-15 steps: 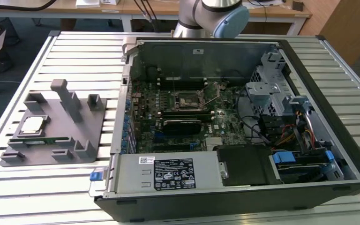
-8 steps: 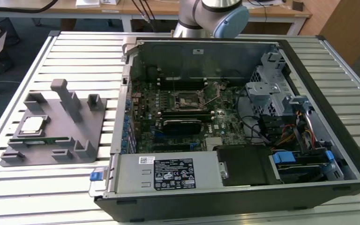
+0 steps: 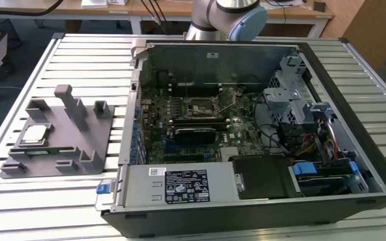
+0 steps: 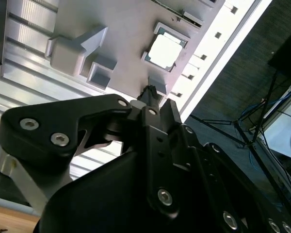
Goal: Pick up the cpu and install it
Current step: 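Pick up the cpu and move it towards the insertion slot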
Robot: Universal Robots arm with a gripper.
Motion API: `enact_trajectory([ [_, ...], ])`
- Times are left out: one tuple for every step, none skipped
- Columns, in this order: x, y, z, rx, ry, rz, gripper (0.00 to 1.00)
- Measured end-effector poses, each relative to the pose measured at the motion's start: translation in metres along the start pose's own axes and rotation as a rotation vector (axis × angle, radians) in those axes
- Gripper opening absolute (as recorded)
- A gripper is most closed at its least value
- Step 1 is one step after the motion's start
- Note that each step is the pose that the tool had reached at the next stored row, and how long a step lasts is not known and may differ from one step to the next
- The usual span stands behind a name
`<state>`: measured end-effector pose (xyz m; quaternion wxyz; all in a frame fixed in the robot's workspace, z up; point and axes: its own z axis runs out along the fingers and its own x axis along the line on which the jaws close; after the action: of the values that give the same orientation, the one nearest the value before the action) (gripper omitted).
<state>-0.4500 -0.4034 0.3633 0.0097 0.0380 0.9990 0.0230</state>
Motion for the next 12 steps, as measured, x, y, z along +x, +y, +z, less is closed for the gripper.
enact_trajectory([
  [0.0000,-0.0005,0.0002,0.0001,0.0000,0.000,0.23],
  [0.0000,-0.0007,0.0005,0.0001,0.0000,0.000,0.29],
  [0.0000,-0.0010,0.0008,0.0000,0.0000,0.000,0.29],
  [0.0000,-0.0017,0.0015,0.0000,-0.0001,0.000,0.35],
  [0.0001,-0.0025,0.0024,0.0002,0.0002,-0.003,0.41],
  [0.0000,-0.0031,0.0034,0.0000,0.0004,-0.009,0.41],
  [0.0000,-0.0036,0.0046,-0.0002,0.0007,-0.016,0.47],
  [0.0001,-0.0040,0.0059,-0.0003,0.0012,-0.026,0.47],
  [0.0002,-0.0042,0.0075,-0.0005,0.0015,-0.033,0.53],
  [0.0003,-0.0043,0.0093,-0.0006,0.0019,-0.039,0.53],
  [0.0004,-0.0045,0.0110,-0.0006,0.0026,-0.044,0.53],
  [0.0005,-0.0047,0.0128,-0.0006,0.0031,-0.047,0.53],
])
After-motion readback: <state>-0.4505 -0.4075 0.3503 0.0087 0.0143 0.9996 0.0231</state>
